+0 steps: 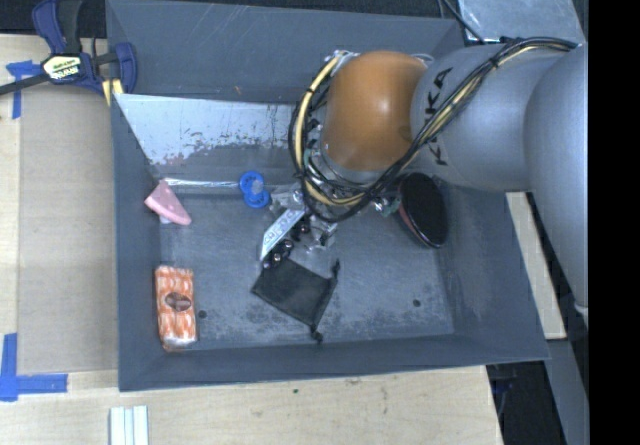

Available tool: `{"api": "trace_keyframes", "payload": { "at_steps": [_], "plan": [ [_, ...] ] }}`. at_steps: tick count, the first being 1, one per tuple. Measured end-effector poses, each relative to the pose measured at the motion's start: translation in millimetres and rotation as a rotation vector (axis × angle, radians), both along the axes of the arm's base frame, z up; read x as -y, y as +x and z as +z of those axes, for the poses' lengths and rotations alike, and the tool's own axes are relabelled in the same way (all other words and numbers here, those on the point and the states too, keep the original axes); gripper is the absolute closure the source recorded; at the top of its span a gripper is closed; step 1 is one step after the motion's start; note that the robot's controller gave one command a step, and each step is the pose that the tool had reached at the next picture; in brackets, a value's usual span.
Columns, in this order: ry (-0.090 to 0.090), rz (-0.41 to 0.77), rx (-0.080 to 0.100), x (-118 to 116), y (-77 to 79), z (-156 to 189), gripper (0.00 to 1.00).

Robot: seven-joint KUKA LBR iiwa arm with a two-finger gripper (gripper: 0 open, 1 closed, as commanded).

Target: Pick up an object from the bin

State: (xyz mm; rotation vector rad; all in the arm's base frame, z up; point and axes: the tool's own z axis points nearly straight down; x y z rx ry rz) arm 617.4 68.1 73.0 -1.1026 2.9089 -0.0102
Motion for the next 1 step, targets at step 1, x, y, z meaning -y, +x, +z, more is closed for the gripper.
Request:
{"api": "trace_keyframes", "payload": {
  "at_steps": [1],
  "plan": [
    [0.000, 0.000, 0.000, 0.0, 0.0, 0.0, 1.00]
  ]
}}
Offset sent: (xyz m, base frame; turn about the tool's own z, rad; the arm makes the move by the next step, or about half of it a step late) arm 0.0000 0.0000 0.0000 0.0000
